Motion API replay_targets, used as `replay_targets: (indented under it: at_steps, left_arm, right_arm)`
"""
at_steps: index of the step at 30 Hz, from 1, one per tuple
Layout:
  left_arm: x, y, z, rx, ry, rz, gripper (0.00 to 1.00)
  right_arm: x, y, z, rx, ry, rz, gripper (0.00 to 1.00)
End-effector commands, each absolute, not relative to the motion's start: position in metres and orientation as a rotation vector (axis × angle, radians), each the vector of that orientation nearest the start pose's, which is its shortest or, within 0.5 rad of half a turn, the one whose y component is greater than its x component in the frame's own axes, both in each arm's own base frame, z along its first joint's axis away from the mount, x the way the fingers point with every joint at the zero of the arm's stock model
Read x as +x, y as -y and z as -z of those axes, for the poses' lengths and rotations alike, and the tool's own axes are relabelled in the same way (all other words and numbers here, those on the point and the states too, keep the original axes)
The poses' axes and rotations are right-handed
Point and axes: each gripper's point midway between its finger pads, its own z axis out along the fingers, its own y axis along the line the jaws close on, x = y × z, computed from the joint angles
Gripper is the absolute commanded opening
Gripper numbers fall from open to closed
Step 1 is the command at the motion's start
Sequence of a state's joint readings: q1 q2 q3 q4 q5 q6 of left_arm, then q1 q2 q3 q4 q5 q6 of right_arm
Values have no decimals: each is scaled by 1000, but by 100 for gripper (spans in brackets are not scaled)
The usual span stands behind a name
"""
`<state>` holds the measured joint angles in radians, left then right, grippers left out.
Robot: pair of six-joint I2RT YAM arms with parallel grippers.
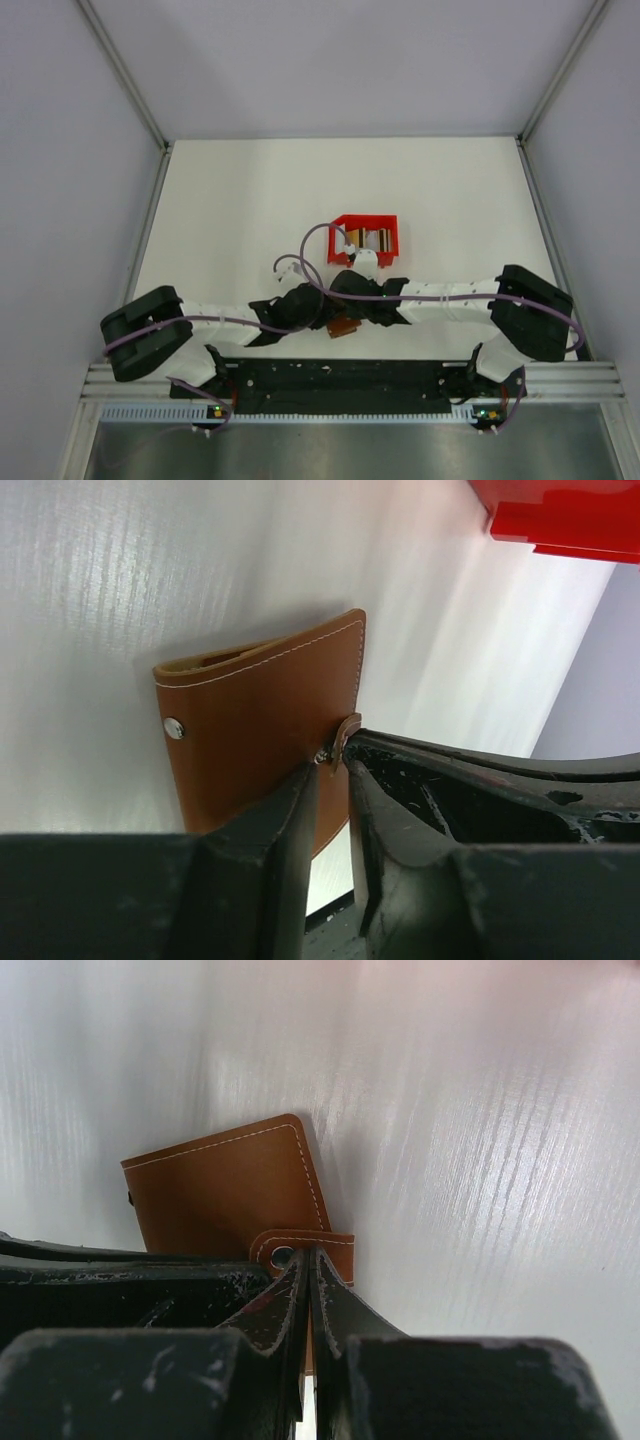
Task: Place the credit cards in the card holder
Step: Close the card holder at the center of the board.
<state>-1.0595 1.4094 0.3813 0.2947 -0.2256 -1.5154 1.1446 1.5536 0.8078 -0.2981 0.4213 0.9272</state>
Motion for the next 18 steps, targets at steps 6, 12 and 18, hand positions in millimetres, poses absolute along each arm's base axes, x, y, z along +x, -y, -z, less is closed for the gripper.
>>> replay_targets:
  at_steps: [6,12,18]
  left_arm:
    - [96,169,74,-564,-2773,195,21]
    - [122,179,39,-504,-2652,265,35]
    - [138,184,1,-453,-2555,331,36]
  right_arm:
    - [158,-284,-9,-176,-2568,-318,0]
    - [166,-294,-53,-175,-2442,-486,8]
    - [169,-298,-83,-180,-2371,-570,11]
